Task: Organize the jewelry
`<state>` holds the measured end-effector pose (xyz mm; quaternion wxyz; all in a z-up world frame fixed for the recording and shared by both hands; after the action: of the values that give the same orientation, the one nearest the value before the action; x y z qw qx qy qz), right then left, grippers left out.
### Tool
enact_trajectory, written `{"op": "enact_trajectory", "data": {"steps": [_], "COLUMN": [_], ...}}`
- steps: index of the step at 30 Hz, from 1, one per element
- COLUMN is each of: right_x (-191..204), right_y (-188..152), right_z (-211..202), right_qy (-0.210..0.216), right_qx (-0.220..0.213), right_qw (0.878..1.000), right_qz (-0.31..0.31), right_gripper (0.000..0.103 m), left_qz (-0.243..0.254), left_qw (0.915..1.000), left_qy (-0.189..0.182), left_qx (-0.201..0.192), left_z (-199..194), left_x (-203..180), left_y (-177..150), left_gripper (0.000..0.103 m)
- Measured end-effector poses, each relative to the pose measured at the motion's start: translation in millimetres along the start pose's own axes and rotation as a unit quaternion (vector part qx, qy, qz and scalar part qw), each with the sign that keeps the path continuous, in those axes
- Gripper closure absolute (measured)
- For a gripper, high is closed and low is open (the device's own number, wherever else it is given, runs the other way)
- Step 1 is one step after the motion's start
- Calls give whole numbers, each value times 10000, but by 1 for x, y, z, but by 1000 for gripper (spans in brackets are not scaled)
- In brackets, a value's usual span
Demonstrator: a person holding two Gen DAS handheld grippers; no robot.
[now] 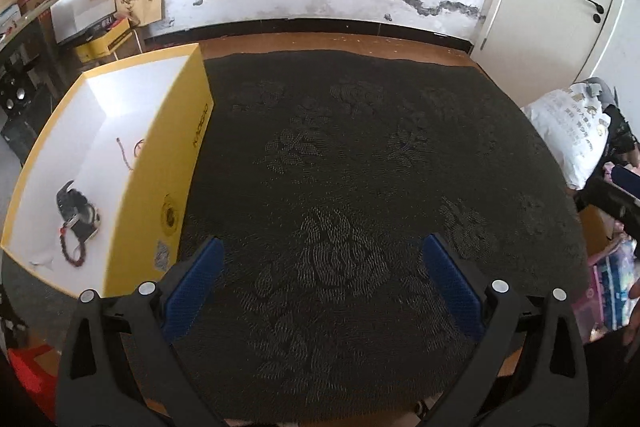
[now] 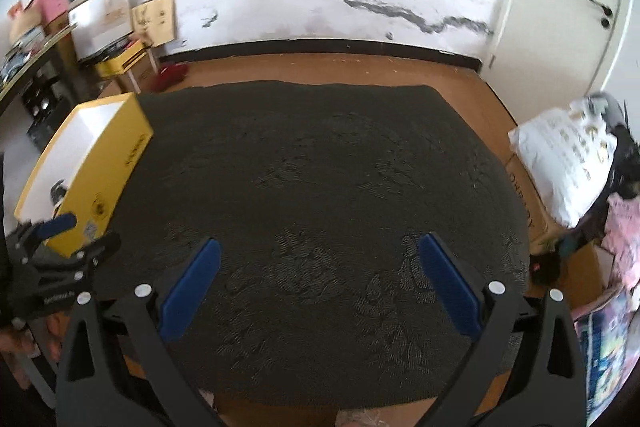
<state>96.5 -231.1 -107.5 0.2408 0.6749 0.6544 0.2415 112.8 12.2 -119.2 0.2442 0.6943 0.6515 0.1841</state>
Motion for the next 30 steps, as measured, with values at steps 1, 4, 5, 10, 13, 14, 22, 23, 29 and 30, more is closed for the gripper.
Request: {"op": "enact_trajectory", "data": {"steps": [1,4,5,10,13,14,22,23,29,30], "right_x": [-3,-8,-7,-3,1,2,15,15,22,23], "right_y": [-1,1,2,-2,-4,-5,-12,-12,-17,-18], "right_z": [8,23,25,32,40,41,46,47,49,49], "right_qy": [-65,53,43,43,59,65,53,46,107,125], "right_qx": [-49,7,-24,2,96,119,144,145,174,180], "right_qw": [9999,9997,9998,10000,9999,9999,9997,9997,9995,9994], "right_qz": [71,219,169,74,-9,-31,-187,-196,-239,-250], "right_gripper": [7,7,7,7,7,7,7,7,7,7], "left_qz": [-4,-7,93,105,-28,-53,-133,-132,-94,-42], "left_qw": [10000,9999,9996,9994,10000,10000,9999,9999,9996,9996], "left_qy": [-40,-3,53,59,-4,-62,-76,-95,-206,-184], "left_qx": [-16,-130,-257,-339,-25,-1,-26,-34,-139,-196], "left_z": [5,10,8,20,35,37,33,33,23,22], "left_x": [-3,-11,-14,-18,-14,-12,-10,-11,-17,-18], "left_y": [1,8,11,6,1,0,0,0,2,1], "left_gripper": [6,6,6,6,6,6,6,6,6,6]}}
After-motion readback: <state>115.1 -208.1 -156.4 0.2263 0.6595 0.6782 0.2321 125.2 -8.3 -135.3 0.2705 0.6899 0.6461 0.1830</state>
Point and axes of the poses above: each gripper's, at about its wrist camera, not at the fingertips, and z roughly the way its jaws point, x to its left, y to its top, the point moved 2 cm from there along z, roughly the way its jaws point
